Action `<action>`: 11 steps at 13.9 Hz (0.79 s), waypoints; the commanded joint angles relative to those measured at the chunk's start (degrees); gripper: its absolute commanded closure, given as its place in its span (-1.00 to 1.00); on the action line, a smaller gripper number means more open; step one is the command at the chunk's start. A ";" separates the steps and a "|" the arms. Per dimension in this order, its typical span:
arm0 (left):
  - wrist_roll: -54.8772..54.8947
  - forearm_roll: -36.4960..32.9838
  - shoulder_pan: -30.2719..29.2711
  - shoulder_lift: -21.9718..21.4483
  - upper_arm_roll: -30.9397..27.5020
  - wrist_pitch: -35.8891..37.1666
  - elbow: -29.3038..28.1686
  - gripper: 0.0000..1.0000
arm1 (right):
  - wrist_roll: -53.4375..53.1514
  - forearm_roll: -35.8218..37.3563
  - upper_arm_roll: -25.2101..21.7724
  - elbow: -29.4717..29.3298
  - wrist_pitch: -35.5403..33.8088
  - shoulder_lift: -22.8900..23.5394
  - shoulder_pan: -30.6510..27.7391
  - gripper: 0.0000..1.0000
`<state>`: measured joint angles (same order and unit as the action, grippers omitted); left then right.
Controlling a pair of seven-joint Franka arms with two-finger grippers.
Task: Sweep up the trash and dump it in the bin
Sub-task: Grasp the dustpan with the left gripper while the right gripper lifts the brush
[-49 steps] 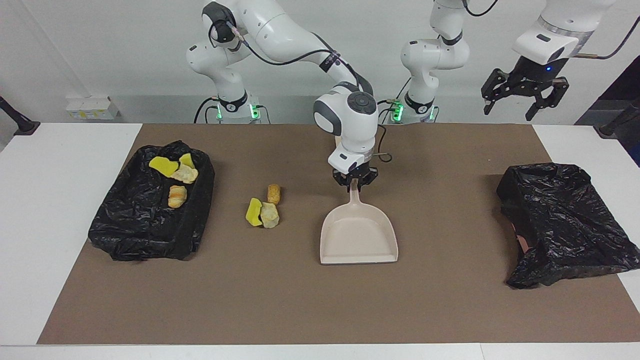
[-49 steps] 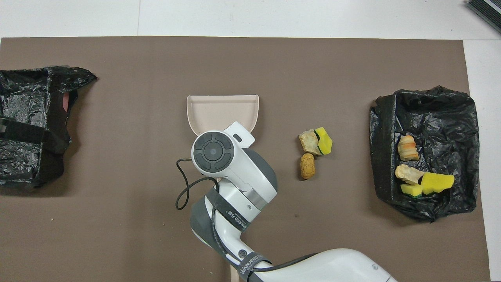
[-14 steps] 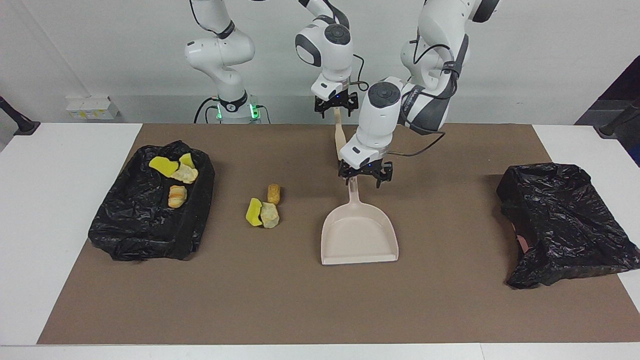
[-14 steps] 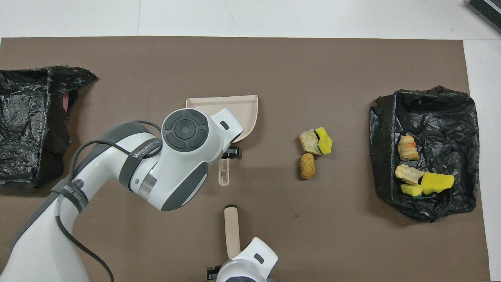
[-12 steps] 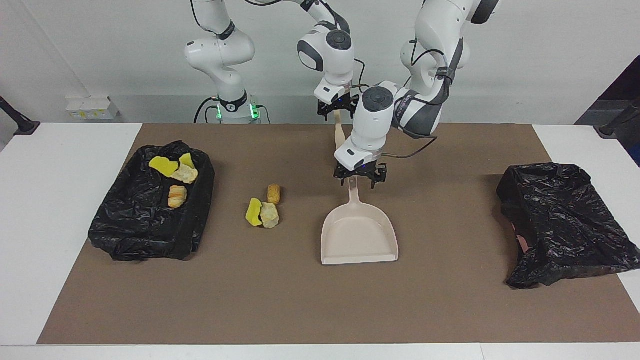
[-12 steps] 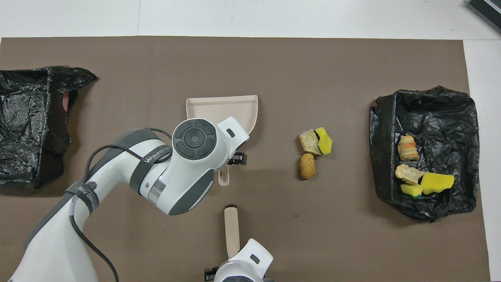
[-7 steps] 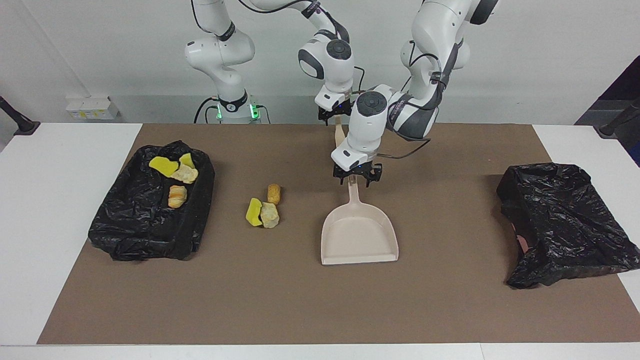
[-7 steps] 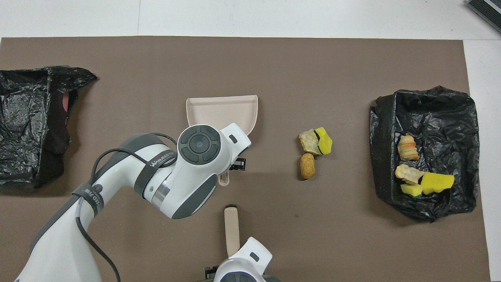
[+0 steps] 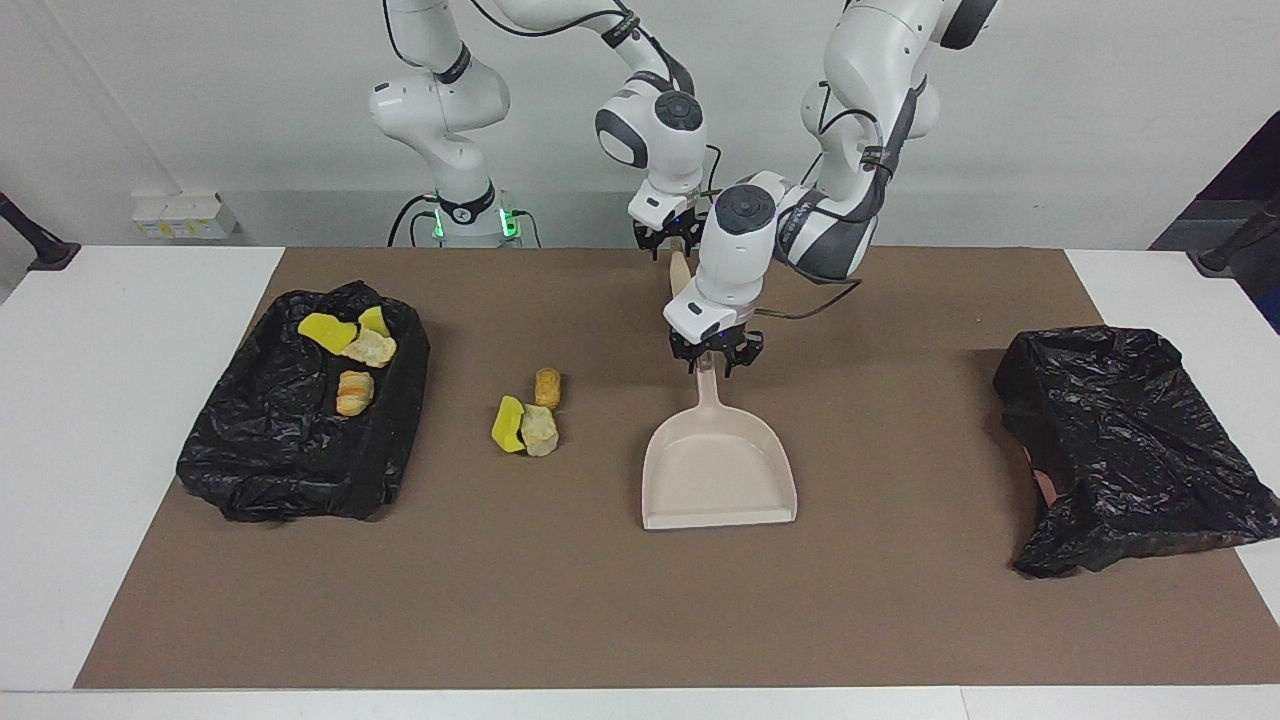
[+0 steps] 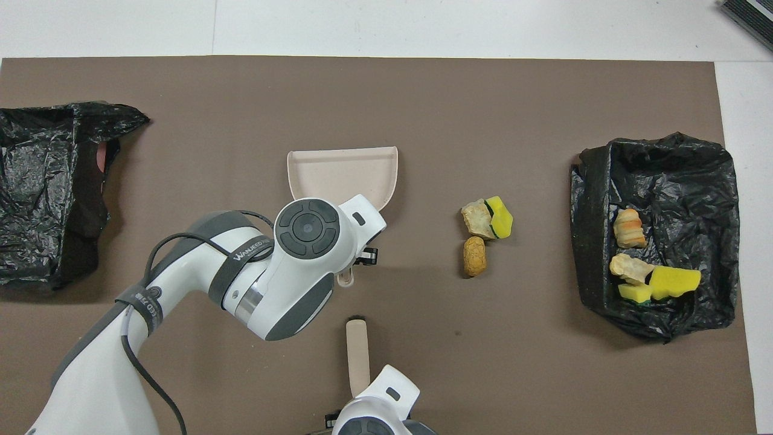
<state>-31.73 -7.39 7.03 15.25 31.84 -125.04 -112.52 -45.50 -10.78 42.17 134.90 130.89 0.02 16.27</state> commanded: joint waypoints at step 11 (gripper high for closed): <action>27.10 -1.40 -3.07 -2.94 -0.54 8.92 3.01 1.00 | 10.41 2.17 -7.61 -3.95 -20.83 -10.99 -2.91 1.00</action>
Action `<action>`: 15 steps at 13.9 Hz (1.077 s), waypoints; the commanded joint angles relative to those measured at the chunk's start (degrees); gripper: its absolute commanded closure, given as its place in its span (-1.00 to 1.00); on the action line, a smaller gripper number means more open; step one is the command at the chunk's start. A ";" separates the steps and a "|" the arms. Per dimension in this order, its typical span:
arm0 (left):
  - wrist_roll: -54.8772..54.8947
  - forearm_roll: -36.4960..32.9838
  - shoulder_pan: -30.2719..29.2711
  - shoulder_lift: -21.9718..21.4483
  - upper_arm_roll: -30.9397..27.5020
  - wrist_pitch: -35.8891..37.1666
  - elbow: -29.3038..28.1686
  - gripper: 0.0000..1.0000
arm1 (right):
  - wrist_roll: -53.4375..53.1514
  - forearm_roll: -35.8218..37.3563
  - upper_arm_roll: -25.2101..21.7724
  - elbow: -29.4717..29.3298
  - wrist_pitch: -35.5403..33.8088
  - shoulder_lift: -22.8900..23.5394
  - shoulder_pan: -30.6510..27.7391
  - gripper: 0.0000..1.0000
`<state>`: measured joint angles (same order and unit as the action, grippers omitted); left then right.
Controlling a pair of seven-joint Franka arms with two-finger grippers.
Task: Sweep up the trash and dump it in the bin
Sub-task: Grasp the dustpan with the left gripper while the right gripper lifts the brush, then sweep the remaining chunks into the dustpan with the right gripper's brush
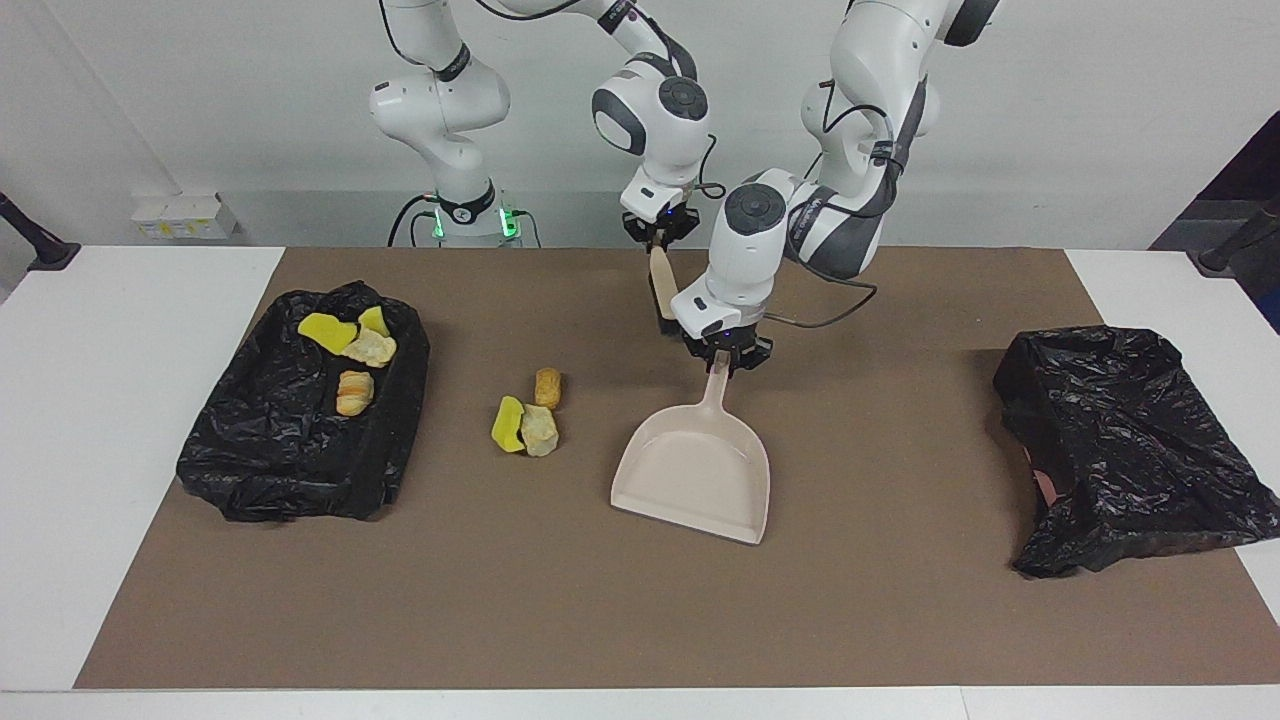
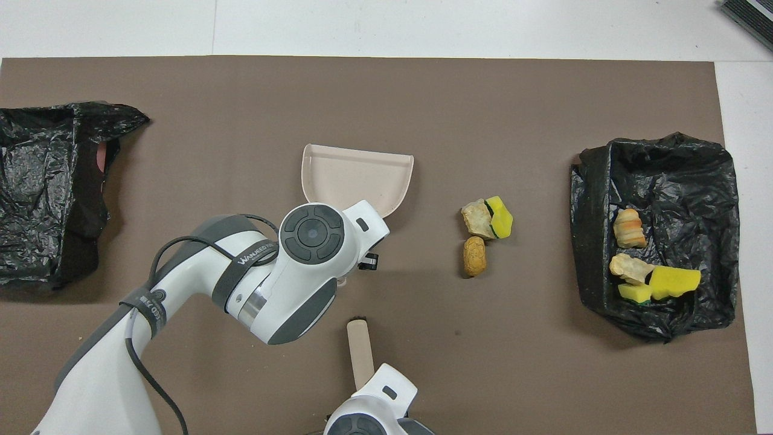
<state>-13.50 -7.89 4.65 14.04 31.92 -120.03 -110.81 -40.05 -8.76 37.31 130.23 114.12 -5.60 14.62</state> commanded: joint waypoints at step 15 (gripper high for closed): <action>55.60 -4.24 -1.85 -6.48 -2.39 -0.47 -6.17 1.00 | 25.37 24.22 -35.28 -13.16 -7.43 6.29 -2.93 1.00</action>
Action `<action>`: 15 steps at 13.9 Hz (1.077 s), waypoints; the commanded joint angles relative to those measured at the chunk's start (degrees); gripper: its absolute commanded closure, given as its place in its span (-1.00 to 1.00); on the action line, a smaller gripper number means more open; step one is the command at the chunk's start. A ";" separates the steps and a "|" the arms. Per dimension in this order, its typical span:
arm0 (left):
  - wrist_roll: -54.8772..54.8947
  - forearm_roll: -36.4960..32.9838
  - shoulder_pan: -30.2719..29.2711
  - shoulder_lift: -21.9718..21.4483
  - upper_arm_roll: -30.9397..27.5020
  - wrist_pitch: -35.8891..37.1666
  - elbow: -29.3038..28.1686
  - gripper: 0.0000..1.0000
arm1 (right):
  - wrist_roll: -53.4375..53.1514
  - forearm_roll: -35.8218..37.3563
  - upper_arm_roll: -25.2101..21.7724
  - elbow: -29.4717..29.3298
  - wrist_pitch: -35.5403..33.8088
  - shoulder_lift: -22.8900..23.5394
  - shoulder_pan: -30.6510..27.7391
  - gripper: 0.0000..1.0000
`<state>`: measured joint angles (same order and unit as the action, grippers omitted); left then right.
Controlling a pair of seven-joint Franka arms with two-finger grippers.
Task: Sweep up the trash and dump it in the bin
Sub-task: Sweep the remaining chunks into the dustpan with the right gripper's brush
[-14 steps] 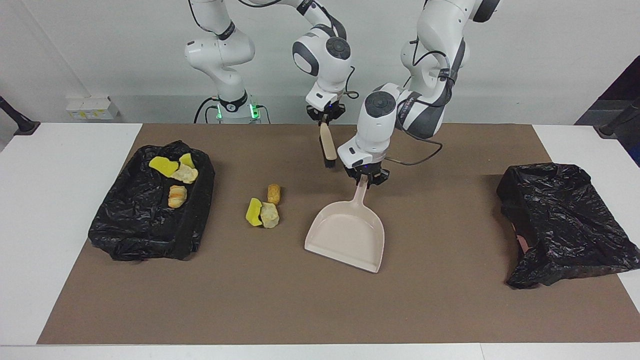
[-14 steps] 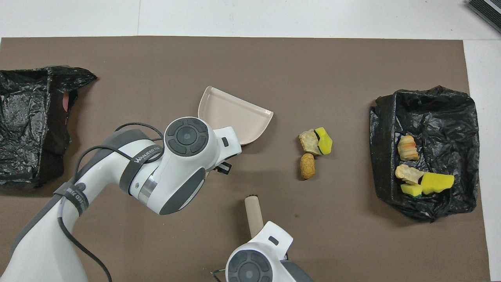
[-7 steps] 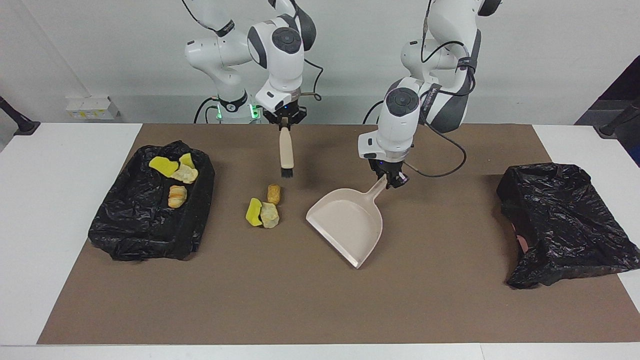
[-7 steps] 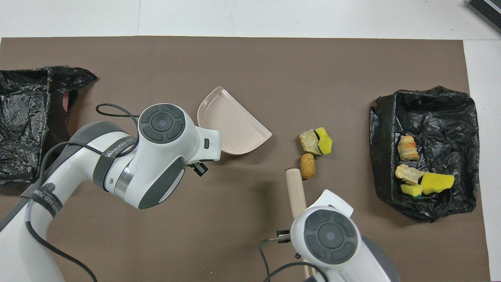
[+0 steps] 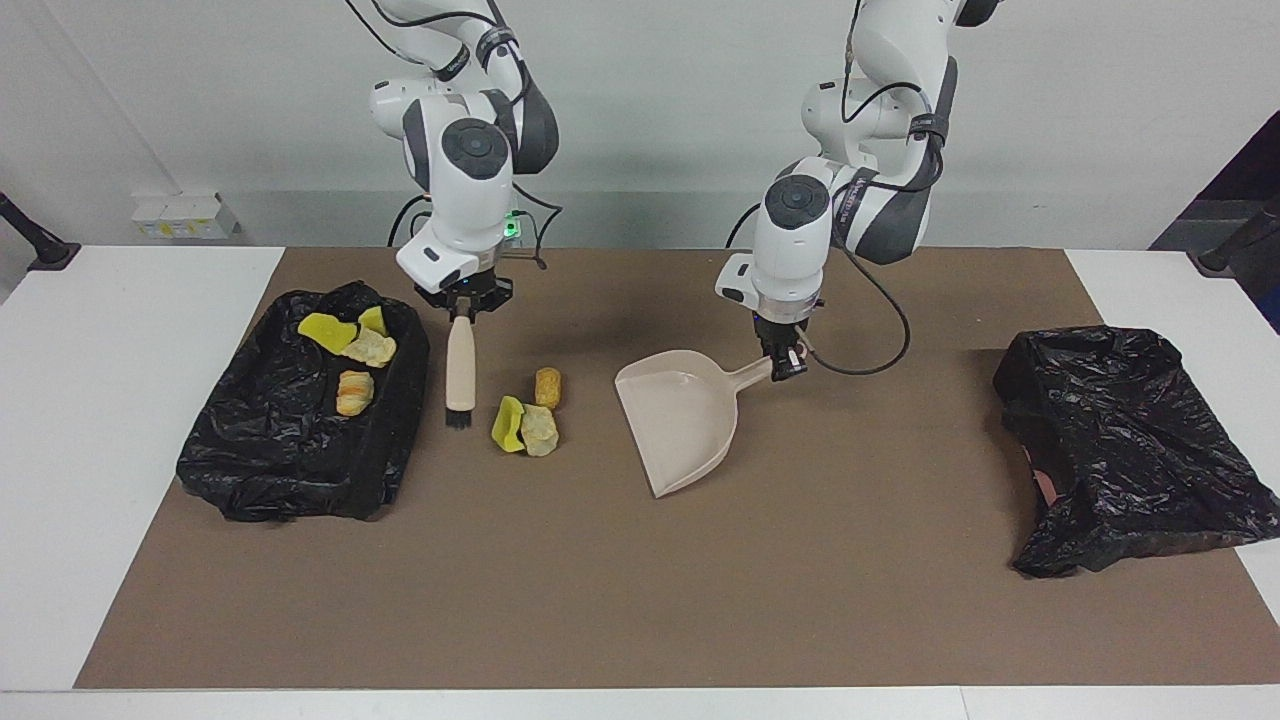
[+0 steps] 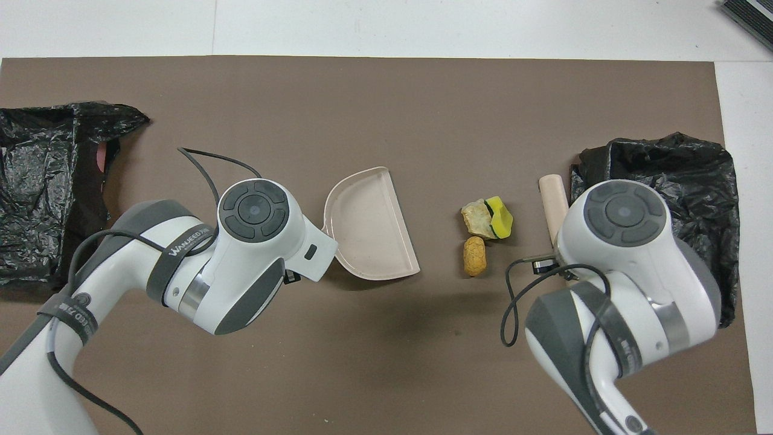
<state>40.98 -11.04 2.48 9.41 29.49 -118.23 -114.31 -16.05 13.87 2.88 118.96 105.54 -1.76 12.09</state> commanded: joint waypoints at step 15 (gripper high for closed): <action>-5.82 -5.84 4.29 -3.17 0.66 -4.47 -7.24 1.00 | -0.20 -21.48 13.01 1.27 10.37 11.94 1.00 1.00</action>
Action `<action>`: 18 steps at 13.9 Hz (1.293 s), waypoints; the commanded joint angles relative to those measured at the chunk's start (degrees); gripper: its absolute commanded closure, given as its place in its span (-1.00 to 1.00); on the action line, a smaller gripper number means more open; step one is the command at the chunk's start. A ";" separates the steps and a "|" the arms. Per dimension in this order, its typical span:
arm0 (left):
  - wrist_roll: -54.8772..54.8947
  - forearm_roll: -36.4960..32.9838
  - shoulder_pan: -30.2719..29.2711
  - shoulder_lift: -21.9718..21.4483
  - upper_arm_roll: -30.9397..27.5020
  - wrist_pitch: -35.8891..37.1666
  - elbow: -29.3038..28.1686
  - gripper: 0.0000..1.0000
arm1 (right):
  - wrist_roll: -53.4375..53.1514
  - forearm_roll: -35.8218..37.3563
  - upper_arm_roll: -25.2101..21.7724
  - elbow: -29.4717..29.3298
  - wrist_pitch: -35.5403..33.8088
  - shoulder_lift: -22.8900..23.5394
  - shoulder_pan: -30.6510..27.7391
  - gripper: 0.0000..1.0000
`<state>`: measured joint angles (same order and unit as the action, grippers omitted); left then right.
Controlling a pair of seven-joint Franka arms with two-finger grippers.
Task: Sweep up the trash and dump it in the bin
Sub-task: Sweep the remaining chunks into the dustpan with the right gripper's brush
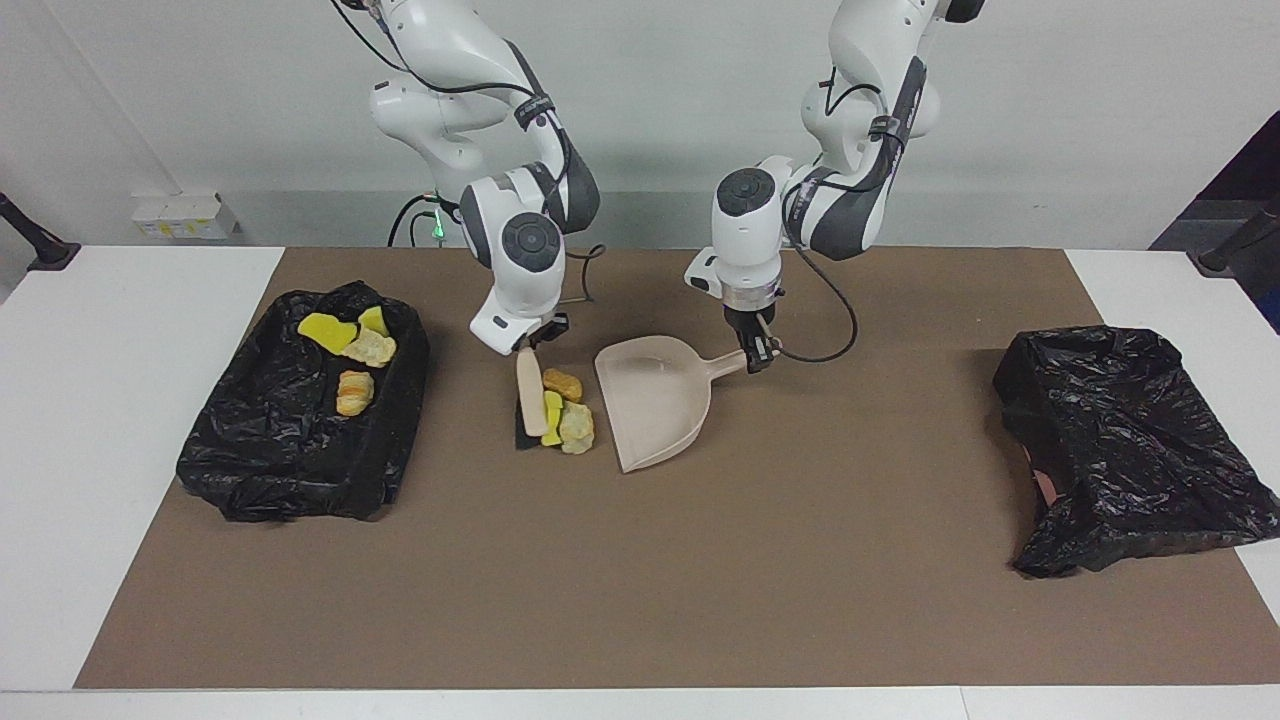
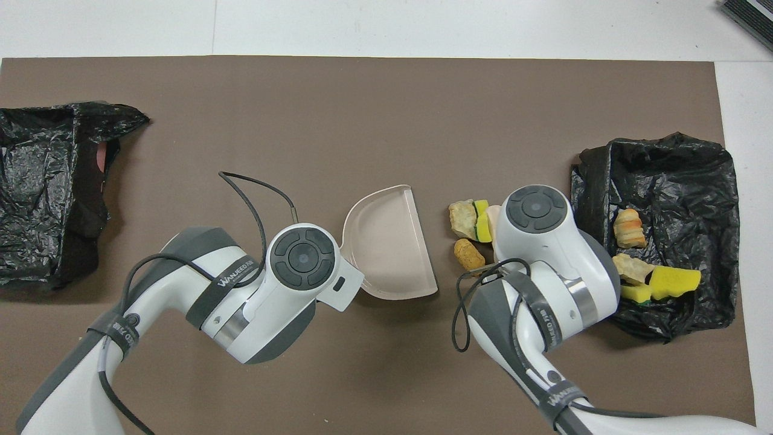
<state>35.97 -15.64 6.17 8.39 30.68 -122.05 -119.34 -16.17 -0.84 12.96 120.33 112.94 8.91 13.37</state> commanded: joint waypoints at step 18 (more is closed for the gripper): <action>17.70 6.12 -3.53 -1.36 -4.30 -6.72 -1.51 1.00 | -17.40 -4.43 9.62 -3.71 -16.26 -12.24 -0.10 1.00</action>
<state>48.57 -13.39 3.91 8.23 26.90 -127.52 -120.12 -30.71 -6.66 20.76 115.79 97.85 -1.70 13.33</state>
